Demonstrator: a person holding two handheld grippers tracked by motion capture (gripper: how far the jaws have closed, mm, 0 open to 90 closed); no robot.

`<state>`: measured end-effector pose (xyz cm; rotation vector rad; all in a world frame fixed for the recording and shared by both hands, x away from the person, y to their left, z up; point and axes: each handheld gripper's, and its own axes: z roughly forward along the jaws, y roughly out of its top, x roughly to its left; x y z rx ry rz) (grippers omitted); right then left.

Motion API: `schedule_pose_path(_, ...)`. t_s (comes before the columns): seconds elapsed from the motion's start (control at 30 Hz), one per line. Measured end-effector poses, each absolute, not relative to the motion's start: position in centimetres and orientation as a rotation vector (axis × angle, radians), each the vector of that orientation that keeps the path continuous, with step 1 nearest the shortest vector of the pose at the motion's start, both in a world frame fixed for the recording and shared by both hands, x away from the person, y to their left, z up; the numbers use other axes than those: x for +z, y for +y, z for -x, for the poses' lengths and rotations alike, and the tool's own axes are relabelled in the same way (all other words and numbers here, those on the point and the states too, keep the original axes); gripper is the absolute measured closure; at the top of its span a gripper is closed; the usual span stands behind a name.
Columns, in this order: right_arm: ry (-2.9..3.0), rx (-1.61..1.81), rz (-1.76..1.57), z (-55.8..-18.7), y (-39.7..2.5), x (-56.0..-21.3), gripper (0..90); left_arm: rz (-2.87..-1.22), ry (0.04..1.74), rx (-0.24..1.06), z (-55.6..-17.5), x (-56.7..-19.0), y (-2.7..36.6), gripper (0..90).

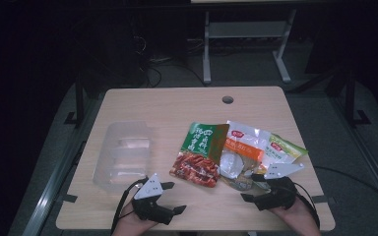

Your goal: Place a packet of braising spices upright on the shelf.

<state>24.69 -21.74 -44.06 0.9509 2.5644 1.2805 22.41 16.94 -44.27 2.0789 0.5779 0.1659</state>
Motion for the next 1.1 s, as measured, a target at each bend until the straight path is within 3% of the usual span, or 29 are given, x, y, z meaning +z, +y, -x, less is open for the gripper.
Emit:
schedule_pose_path(0.63,2.553,1.312,-0.963,-25.0,-20.1,-42.3,21.3,-2.063,0.572,0.181,-22.4,-43.8,17.4,17.3)
schedule_pose_path(1.1,2.527,1.247,-1.091,-30.7,-17.7,-39.6,22.7,-2.045,0.578,0.174,-22.4,-43.6,17.5,17.2)
